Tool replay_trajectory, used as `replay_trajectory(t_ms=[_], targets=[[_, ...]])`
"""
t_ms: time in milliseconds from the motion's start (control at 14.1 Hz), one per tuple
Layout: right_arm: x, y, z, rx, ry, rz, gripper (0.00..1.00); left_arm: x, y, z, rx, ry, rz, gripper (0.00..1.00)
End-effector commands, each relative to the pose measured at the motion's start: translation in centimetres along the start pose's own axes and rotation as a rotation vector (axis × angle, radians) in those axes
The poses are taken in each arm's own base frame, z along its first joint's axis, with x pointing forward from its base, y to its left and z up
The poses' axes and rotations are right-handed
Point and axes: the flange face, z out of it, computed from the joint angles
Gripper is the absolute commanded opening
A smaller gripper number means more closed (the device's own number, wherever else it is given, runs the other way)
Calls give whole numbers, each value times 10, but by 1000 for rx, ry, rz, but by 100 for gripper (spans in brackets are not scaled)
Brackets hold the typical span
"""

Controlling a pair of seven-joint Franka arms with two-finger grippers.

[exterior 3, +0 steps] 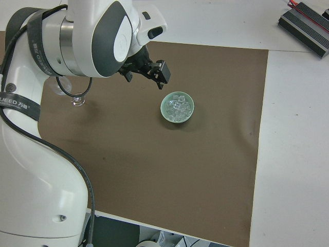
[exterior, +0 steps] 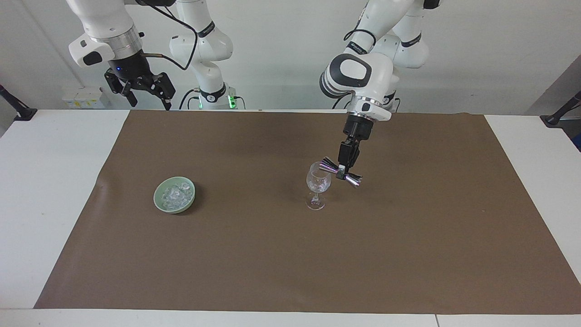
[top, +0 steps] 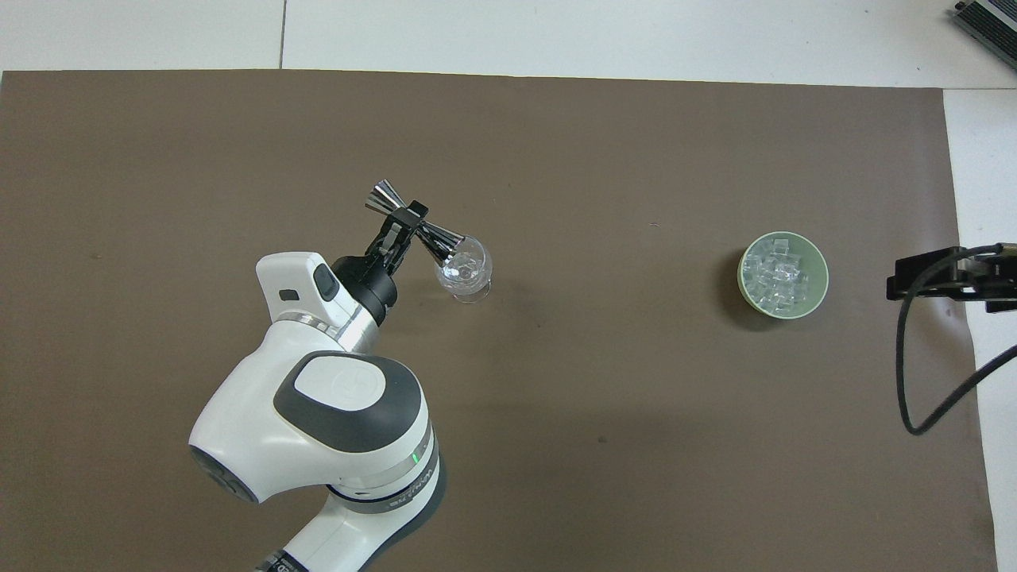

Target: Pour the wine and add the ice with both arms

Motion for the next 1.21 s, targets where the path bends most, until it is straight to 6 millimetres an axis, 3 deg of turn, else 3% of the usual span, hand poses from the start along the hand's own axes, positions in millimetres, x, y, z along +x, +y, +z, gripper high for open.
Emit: replay_trajectory(t_ms=[0,781,923,1135], targets=[[-7,1,0,20,-6,-16,100,-3,9,0,0,30,53,0],[-8,1,-1,21,-5,-16,100,-9,9,-1,4,29,79,0],[-7,1,0,20,-8,-16,100,-5,6,0,8,29,59,0],[-7,1,0,20,-8,-16,100,19,-3,1,4,25,-25,0]])
